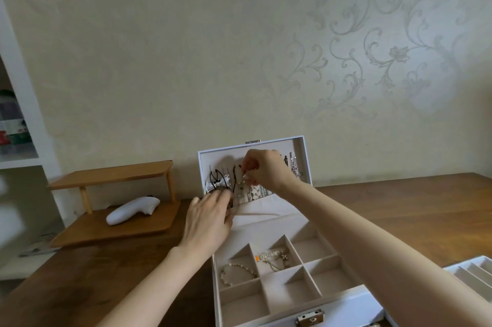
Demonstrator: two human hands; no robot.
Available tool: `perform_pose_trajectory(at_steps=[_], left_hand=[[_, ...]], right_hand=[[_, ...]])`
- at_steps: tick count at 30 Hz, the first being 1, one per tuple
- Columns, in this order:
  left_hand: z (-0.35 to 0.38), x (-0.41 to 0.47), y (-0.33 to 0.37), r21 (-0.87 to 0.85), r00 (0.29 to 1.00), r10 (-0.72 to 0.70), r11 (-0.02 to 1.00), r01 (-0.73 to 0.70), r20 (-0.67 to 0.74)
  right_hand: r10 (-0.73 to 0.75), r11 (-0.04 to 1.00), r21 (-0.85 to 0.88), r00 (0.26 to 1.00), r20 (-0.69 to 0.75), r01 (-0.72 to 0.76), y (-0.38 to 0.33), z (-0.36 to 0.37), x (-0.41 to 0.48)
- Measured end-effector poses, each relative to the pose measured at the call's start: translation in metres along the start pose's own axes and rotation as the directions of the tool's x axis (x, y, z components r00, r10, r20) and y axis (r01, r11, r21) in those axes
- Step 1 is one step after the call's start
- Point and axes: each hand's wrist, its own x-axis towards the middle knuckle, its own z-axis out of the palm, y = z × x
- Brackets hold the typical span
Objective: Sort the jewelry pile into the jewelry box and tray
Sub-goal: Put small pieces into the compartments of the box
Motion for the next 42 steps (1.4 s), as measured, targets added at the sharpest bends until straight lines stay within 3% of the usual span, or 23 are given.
perform_pose_trajectory(at_steps=[3, 7, 10, 13, 18, 26, 33, 37, 42], left_hand=[[-0.004, -0.003, 0.001, -0.074, 0.999, -0.033, 0.997, 0.031, -0.025], [-0.005, -0.004, -0.002, -0.114, 0.998, -0.035, 0.993, 0.029, -0.048], [-0.003, -0.001, -0.003, -0.012, 1.000, -0.007, 1.000, 0.006, -0.011], [-0.003, 0.002, 0.001, 0.067, 1.000, -0.006, 0.998, 0.005, 0.006], [-0.001, 0.005, 0.005, 0.038, 0.998, -0.059, 0.997, 0.060, -0.020], [-0.001, 0.000, 0.003, 0.085, 0.997, 0.030, 0.996, -0.024, -0.068], [0.005, -0.007, 0.003, 0.082, 0.990, 0.020, 0.997, -0.009, -0.138], [0.005, -0.008, 0.005, 0.073, 0.981, 0.001, 0.997, 0.013, -0.193], [-0.001, -0.001, -0.004, 0.134, 0.960, 0.234, 0.967, -0.214, -0.152]], right_hand=[[0.026, 0.999, 0.037, 0.998, -0.049, -0.024, 0.005, 0.003, -0.004], [0.151, 0.934, 0.348, 0.971, -0.183, -0.080, 0.003, 0.002, -0.005], [0.224, 0.847, 0.523, 0.955, -0.193, -0.093, -0.002, -0.004, -0.005], [0.240, 0.806, 0.584, 0.953, -0.183, -0.091, -0.006, -0.010, -0.003], [0.199, 0.869, 0.487, 0.964, -0.176, -0.090, -0.013, -0.015, 0.003], [0.084, 0.971, 0.234, 0.987, -0.134, -0.050, -0.014, -0.002, -0.002], [0.019, 0.998, 0.053, 1.000, 0.008, -0.020, -0.008, 0.006, -0.007], [0.036, 0.993, -0.110, 0.999, -0.004, -0.036, -0.005, 0.003, -0.017], [0.110, 0.935, -0.352, 0.980, 0.166, -0.045, 0.006, 0.009, -0.045]])
